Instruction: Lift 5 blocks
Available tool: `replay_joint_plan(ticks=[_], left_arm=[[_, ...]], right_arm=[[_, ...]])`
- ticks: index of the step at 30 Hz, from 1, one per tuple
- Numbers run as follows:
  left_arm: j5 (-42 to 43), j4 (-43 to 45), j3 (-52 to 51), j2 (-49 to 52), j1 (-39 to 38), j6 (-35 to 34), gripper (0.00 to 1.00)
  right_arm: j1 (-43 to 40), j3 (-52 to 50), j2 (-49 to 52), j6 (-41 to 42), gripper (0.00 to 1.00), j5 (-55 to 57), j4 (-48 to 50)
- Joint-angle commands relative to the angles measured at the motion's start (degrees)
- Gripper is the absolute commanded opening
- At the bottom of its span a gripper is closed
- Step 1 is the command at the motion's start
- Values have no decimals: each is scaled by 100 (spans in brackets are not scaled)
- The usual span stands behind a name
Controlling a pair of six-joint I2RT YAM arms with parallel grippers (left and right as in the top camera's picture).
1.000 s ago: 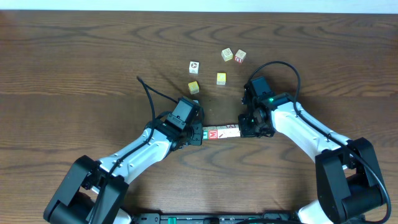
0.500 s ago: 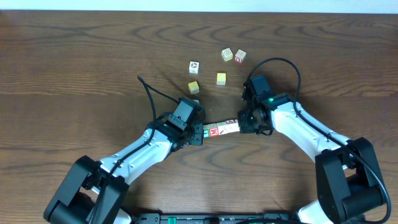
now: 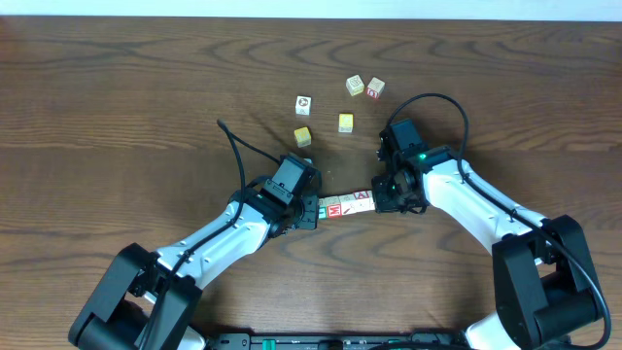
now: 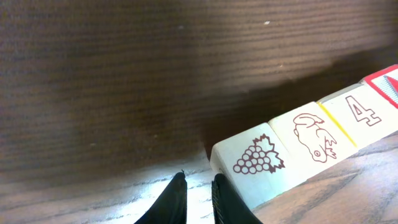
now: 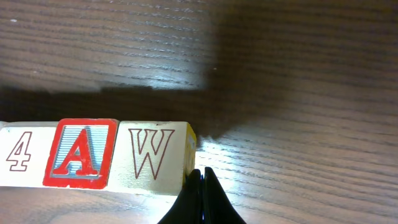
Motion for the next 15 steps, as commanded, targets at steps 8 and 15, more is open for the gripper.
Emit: replay_joint_plan(ticks=[8, 15], left_arm=[[651, 2, 157, -50, -201, 31, 17], [651, -20, 157, -48, -201, 31, 17]], right_arm=[[275, 28, 50, -22, 1, -1207, -26], [275, 28, 50, -2, 4, -1200, -361]])
